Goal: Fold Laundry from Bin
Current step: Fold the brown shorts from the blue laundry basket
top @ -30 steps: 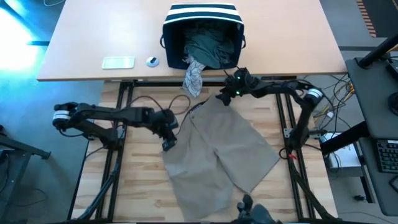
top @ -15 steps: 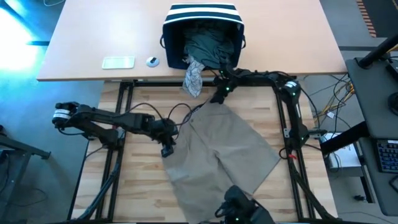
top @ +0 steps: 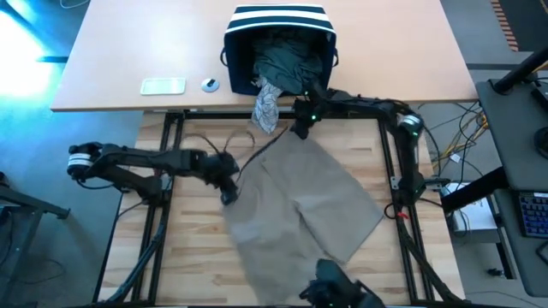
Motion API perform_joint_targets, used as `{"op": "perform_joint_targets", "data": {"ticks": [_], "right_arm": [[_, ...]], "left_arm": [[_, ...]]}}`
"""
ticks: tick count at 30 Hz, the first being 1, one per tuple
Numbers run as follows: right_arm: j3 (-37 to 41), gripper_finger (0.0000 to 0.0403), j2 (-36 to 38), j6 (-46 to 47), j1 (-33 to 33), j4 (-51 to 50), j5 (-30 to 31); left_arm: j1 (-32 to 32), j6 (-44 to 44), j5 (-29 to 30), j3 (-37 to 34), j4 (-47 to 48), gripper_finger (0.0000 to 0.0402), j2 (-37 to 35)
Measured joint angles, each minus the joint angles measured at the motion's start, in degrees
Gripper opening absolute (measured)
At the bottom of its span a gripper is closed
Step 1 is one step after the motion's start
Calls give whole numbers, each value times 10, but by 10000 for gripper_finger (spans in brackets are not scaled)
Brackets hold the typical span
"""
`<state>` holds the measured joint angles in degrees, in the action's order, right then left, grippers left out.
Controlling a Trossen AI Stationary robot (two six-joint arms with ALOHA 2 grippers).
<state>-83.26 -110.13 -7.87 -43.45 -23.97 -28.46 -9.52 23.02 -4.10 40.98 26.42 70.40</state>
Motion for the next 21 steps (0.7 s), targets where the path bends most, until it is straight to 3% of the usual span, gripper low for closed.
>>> {"op": "perform_joint_targets", "data": {"ticks": [5,8,14,21], "right_arm": [[7,12,112,16,21,-50,243],[41,11,180,43,41,-54,329],[164,12,283,111,105,-7,325],[273,12,334,143,132,53,325]], "left_arm": [[-125,46,-1,-31,-131,0,-34],[-163,96,-26,-69,-251,0,-45],[-166,147,-26,-125,-392,0,-38],[-166,77,72,-133,-343,5,-30]]}}
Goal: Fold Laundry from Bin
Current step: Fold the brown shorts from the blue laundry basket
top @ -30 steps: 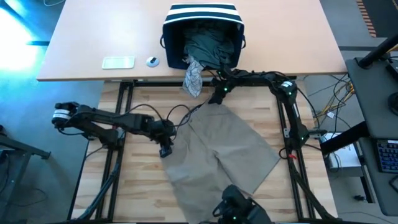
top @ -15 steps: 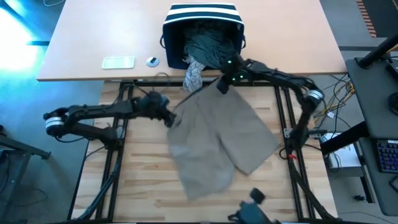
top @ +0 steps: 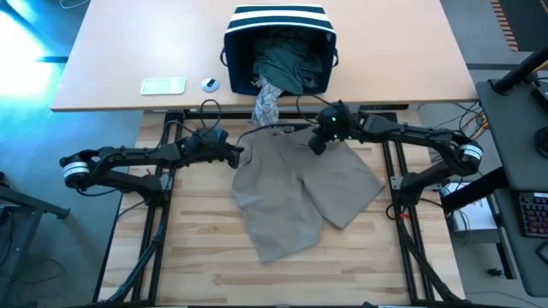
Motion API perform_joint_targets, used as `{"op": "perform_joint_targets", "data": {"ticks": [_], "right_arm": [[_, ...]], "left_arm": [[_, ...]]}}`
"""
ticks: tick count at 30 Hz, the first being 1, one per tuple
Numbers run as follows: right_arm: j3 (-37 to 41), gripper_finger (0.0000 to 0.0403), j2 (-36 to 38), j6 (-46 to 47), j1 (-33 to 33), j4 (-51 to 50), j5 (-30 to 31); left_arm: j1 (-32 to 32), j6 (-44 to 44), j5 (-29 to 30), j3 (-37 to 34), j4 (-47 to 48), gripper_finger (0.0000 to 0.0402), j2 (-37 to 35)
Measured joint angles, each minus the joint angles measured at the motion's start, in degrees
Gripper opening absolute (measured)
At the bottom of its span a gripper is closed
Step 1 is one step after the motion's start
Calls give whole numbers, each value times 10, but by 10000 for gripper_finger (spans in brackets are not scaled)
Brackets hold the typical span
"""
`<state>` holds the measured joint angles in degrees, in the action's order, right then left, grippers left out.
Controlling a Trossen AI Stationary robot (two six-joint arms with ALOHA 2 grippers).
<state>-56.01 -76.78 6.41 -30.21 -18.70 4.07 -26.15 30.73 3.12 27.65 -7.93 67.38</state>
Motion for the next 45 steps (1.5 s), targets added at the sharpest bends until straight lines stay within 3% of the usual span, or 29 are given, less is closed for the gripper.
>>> {"op": "perform_joint_targets", "data": {"ticks": [6,10,14,18,22,34,36,40,45], "right_arm": [[21,12,3,1,-1,3,0],[16,12,-2,-7,-1,2,0],[8,13,0,-11,-1,4,0],[1,13,0,-15,-1,6,0],[0,13,1,-11,-1,16,-13],[0,13,1,31,-1,38,-15],[0,13,1,53,-1,50,-15],[0,13,1,107,-1,81,-15],[0,13,1,133,-7,109,-2]], "left_arm": [[0,24,30,-23,24,70,0],[0,55,40,-66,-37,135,0],[0,62,41,-139,-199,192,3],[0,55,72,-213,-385,215,18],[0,59,80,-244,-475,204,46],[2,39,52,-177,-500,151,185],[2,32,36,-157,-502,123,205],[2,36,2,-126,-531,25,232],[-9,60,-10,-119,-576,10,225]]}}
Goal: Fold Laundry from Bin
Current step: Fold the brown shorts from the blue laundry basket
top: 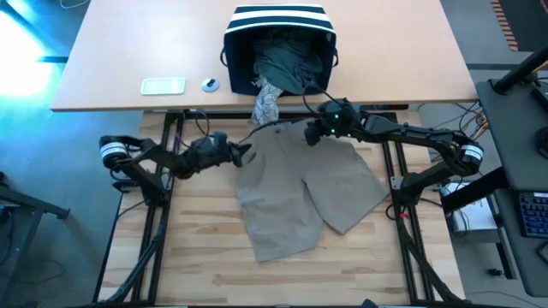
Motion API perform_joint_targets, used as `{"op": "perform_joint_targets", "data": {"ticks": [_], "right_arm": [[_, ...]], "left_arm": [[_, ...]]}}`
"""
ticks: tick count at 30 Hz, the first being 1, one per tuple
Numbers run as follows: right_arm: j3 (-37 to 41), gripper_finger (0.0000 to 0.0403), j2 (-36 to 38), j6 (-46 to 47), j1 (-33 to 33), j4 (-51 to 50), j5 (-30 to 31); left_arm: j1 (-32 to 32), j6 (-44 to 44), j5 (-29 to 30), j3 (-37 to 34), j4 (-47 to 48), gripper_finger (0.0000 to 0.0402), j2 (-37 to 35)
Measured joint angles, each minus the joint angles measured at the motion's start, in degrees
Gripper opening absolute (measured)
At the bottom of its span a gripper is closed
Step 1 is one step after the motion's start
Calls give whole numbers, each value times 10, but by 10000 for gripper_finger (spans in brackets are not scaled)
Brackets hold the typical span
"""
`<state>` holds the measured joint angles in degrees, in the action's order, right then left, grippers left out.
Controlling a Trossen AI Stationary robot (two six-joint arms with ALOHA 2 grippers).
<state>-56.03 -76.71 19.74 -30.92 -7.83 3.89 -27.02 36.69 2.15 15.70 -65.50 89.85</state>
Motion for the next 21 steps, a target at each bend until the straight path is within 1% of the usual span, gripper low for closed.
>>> {"op": "perform_joint_targets", "data": {"ticks": [2,4,5,6,8,10,12,17,18,21], "right_arm": [[0,13,1,3,-10,8,36],[0,13,-1,13,-17,9,72],[-1,13,-5,19,-19,10,79],[-1,13,-12,28,-19,11,77],[-1,13,-31,41,-15,15,50],[-1,13,-57,65,-7,29,16],[-1,13,-83,84,1,67,-8],[-1,13,-147,146,25,215,-68],[-3,13,-160,157,29,239,-75],[-32,13,-196,165,40,245,-74]], "left_arm": [[-9,6,15,-1,6,5,-3],[-13,32,55,-5,33,5,-1],[-13,43,78,-5,41,6,6],[-13,48,96,-5,45,8,15],[-12,49,106,-4,31,13,34],[-12,46,96,-2,2,24,57],[-12,46,76,-2,-41,42,79],[-12,56,31,-4,-110,107,130],[-12,56,20,-4,-126,122,141],[-12,54,-15,-5,-190,164,171]]}}
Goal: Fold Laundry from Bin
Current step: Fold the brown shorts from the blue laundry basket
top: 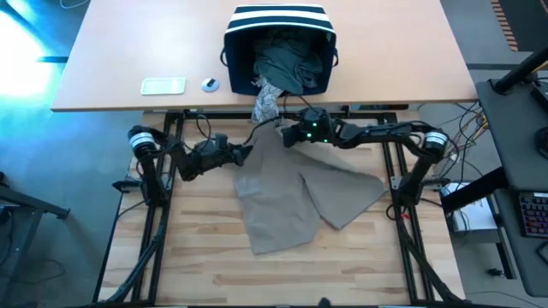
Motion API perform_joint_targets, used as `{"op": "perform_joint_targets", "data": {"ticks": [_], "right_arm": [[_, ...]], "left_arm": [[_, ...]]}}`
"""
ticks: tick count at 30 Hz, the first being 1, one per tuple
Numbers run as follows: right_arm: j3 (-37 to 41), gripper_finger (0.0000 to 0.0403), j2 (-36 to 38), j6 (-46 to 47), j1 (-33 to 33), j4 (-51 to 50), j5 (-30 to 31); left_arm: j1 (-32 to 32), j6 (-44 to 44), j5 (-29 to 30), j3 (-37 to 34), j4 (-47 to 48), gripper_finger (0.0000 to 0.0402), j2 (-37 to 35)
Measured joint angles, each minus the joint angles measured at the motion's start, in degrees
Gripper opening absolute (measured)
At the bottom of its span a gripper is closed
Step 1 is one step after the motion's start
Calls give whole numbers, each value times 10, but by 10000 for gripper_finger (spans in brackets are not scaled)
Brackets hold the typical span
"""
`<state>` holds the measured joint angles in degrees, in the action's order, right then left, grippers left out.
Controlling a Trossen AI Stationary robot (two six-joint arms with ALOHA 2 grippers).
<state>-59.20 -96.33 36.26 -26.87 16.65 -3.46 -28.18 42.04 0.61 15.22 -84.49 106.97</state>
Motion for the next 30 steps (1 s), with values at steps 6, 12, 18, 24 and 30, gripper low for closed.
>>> {"op": "perform_joint_targets", "data": {"ticks": [6,12,18,24,30], "right_arm": [[-84,13,-68,-25,33,4,3],[-130,13,-126,-39,47,5,10],[-125,13,-157,-56,58,33,25],[-133,13,-188,-58,73,114,26],[-187,13,-246,-64,78,131,30]], "left_arm": [[-2,-23,-28,0,-49,236,32],[-3,-41,-44,-7,-56,274,34],[-16,-83,-44,-33,-56,280,27],[-35,-145,-18,-63,-54,279,20],[-38,-191,-56,-69,-54,279,20]]}}
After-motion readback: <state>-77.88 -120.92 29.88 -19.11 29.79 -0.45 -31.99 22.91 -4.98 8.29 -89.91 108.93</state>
